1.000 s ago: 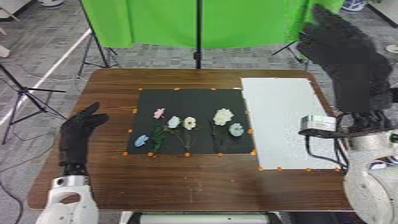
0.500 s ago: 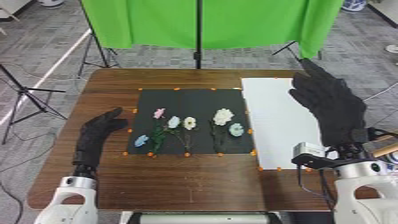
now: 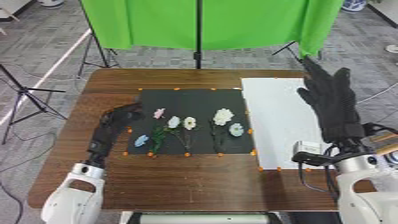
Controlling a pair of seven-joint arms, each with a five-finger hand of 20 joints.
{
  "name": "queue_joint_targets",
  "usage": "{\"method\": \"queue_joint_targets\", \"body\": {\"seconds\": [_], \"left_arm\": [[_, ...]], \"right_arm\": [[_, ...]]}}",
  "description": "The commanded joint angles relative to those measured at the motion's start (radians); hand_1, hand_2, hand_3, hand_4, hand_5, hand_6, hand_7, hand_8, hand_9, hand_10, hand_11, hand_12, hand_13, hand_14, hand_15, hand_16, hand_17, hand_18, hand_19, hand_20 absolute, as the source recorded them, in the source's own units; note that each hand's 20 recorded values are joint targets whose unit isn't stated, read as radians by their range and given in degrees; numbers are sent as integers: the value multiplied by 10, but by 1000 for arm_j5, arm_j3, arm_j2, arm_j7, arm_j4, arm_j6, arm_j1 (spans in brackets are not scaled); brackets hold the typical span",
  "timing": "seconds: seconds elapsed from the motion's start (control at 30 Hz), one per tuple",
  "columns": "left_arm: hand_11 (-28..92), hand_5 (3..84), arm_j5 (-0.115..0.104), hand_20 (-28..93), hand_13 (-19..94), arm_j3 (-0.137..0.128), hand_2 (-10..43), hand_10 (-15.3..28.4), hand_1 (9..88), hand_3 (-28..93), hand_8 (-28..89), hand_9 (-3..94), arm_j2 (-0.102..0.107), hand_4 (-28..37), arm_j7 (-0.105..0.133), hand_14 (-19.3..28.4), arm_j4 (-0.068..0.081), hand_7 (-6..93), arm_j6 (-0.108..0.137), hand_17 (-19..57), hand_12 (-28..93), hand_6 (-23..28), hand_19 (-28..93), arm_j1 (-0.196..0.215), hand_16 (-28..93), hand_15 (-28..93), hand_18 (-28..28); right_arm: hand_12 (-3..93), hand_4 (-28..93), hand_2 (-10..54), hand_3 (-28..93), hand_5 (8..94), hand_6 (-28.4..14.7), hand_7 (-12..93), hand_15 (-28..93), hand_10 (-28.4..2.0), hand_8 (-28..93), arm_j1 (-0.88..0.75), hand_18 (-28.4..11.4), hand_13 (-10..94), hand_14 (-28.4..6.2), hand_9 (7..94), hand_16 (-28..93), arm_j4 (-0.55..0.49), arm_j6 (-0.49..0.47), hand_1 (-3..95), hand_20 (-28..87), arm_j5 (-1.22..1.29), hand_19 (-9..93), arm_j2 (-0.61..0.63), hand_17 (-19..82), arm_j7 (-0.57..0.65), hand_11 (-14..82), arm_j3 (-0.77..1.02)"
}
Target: Arrange flowers
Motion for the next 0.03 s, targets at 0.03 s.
{"method": "queue_joint_targets", "body": {"seconds": [0.03], "left_arm": [[224,525,-278,150,394,85,93,155,269,626,-53,532,3,-259,158,164,29,100,303,109,109,67,149,7,-51,172,131]], "right_arm": [[125,-282,149,390,141,-7,74,-131,-85,-108,50,-119,123,-151,192,369,15,-11,-26,203,69,131,2,-10,3,-54,-24]]}}
